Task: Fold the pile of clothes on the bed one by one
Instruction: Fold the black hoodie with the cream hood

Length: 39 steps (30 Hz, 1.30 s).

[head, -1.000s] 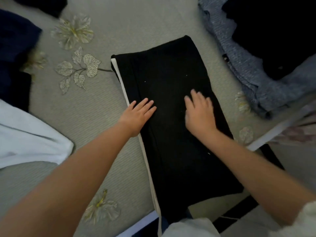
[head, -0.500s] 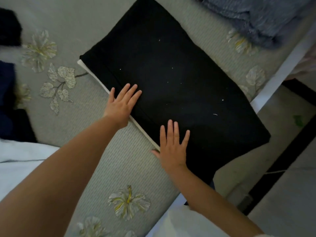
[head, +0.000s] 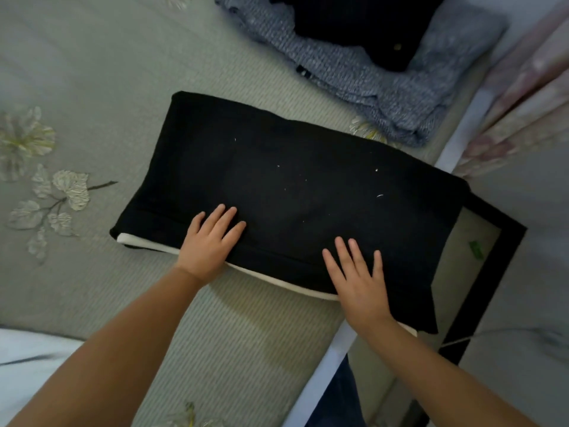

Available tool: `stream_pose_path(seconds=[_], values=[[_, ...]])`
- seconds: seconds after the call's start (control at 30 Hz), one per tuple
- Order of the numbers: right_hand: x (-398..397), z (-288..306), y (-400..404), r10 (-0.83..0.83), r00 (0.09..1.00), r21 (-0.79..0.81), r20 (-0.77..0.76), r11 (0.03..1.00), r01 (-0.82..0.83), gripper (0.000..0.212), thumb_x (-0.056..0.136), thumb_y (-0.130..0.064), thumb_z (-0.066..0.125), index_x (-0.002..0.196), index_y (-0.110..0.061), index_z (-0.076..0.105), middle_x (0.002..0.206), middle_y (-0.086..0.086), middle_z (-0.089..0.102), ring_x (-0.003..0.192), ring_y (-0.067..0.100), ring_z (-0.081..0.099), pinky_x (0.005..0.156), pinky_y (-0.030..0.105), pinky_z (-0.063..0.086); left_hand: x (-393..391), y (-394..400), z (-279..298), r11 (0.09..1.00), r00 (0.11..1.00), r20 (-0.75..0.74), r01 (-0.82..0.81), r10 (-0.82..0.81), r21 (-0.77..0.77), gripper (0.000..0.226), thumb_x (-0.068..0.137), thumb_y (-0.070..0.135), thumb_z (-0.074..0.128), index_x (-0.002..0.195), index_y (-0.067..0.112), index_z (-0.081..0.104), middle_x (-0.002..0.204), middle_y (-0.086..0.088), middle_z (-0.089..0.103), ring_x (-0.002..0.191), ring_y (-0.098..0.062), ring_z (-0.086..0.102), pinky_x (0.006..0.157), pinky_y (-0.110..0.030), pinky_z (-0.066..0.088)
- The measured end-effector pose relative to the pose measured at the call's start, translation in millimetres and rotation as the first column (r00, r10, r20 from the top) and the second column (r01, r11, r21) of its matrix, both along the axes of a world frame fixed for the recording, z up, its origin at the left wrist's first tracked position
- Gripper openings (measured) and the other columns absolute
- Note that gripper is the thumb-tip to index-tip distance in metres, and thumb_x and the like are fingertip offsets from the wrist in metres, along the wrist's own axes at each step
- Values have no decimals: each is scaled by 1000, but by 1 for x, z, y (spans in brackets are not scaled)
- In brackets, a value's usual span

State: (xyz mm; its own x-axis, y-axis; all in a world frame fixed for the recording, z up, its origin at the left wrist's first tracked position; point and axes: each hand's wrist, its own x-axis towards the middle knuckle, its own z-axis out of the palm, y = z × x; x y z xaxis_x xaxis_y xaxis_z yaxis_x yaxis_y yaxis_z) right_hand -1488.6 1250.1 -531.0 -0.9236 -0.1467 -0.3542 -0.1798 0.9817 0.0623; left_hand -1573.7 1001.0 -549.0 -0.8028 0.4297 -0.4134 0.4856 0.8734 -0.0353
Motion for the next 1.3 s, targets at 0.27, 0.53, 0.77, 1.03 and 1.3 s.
stream_pose_path(seconds=[0.27, 0.53, 0.77, 1.03, 1.3], values=[[-17, 39, 14, 21, 993, -182, 116, 983, 0, 76, 80, -2, 62, 144, -8, 20, 151, 13, 20, 140, 32, 19, 114, 42, 16, -4, 2, 27, 993, 995, 5, -101, 101, 58, 58, 96, 11, 35, 147, 16, 6, 155, -5, 10, 142, -18, 9, 114, -31, 6], [-83, 137, 37, -41, 994, -275, -103, 961, 11, 74, 82, 3, 53, 144, -11, 16, 153, 8, 16, 142, 24, 11, 115, 32, 12, -56, 16, 119, 972, 972, -150, -157, 183, 173, 63, 96, 13, 37, 146, 11, -2, 155, -8, -2, 143, -19, -3, 113, -29, -4], [-179, 207, 55, -33, 891, -313, -452, 942, -124, 70, 38, 25, 67, 108, 14, 61, 108, 31, 61, 95, 52, 59, 69, 60, 49, -140, 40, 209, 928, 886, -381, -125, 263, 351, 52, 82, -12, 49, 133, -9, 36, 138, -30, 35, 129, -41, 35, 108, -46, 26], [-294, 257, 122, -121, 719, -295, -685, 948, -121, 66, 46, 17, 65, 111, 9, 60, 115, 30, 59, 105, 52, 53, 86, 68, 32, -298, 118, 274, 916, 715, -683, 159, 151, 369, 40, 70, -14, 55, 109, -12, 60, 113, -31, 59, 104, -51, 55, 87, -64, 37], [-325, 111, 124, -56, 990, -204, 129, 976, 82, 77, 92, -44, 44, 146, -28, -8, 154, 5, -17, 140, 29, -17, 111, 55, -3, -330, 158, 126, 982, 982, -74, -169, 175, 83, 87, 85, 3, 53, 145, 30, -4, 155, -1, -6, 141, -21, -11, 113, -40, 0]])
